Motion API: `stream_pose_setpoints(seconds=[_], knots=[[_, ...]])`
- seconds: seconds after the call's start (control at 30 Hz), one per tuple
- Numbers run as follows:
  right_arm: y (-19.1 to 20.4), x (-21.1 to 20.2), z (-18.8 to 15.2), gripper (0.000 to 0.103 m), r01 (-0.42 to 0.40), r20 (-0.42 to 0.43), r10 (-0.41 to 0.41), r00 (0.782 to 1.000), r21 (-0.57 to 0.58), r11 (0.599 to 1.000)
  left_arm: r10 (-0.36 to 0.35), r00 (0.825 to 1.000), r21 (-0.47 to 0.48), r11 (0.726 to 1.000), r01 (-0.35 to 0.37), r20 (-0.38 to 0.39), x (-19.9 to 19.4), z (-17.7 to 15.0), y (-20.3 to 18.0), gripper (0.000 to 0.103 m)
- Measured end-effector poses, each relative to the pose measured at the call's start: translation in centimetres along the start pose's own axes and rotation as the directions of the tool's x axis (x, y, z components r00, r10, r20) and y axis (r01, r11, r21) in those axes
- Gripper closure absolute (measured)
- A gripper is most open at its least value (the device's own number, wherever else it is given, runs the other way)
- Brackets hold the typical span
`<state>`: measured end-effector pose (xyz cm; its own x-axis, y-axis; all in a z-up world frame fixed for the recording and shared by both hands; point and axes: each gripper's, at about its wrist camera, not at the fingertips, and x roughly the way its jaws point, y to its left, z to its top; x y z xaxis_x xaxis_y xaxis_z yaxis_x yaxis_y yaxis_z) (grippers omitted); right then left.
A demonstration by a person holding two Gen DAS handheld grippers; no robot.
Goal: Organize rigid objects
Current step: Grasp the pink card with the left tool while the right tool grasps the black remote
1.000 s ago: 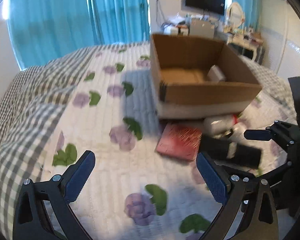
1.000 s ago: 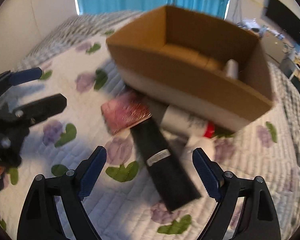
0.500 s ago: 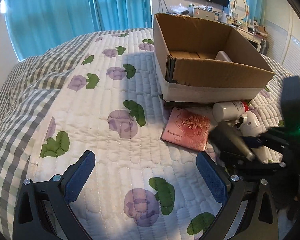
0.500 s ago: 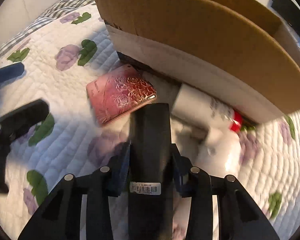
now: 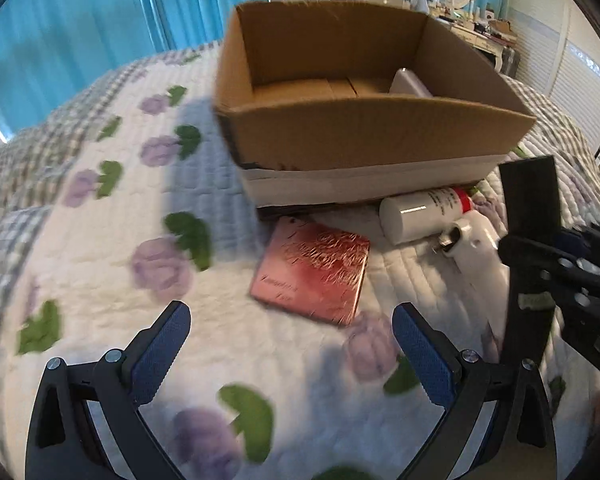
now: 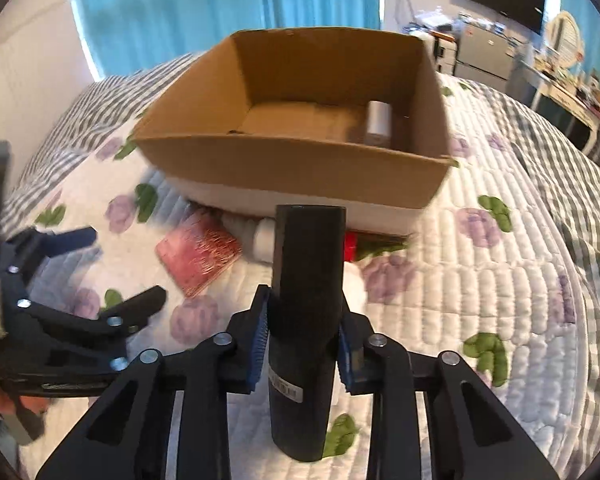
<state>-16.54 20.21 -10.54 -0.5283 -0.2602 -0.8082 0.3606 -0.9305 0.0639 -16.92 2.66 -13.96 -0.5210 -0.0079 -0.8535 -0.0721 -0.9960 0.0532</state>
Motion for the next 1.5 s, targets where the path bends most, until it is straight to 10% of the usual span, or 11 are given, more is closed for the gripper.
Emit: stream_pose_setpoints(seconds=[0.63, 0.73, 1.27, 1.33, 1.5], knots=[[-1.5, 2.5, 0.2, 0.081, -0.058, -0.053, 0.063, 0.997, 0.096, 0.994, 0.060, 0.998, 0.047, 0.997, -0.061, 0.023, 6.0, 0.7, -0.8, 0.002], [-1.7, 2.4, 0.1, 0.081, -0.061, -0.052, 0.067, 0.996, 0.109, 0.992, 0.001, 1.000, 0.053, 0.999, -0.002, 0.024, 5.5, 0.6, -0.6, 0.025], [-0.3, 0.4, -0.6, 0.083, -0.056, 0.002, 0.056, 0.998, 0.079, 0.995, -0.092, 0.996, 0.039, 0.995, 0.091, 0.019, -0.3, -2.8, 0.0, 0.032], [-0.2, 0.4, -0.6, 0.083, -0.058, -0.003, 0.058, 0.998, 0.078, 0.995, -0.116, 0.993, 0.046, 0.992, 0.115, 0.014, -0.3, -2.8, 0.0, 0.068], [-0.3, 0.5, -0.7, 0.083, -0.067, -0.002, 0.068, 0.998, 0.083, 0.994, -0.073, 0.997, 0.122, 0.990, 0.069, 0.022, 0.2, -1.4, -1.9, 0.069]])
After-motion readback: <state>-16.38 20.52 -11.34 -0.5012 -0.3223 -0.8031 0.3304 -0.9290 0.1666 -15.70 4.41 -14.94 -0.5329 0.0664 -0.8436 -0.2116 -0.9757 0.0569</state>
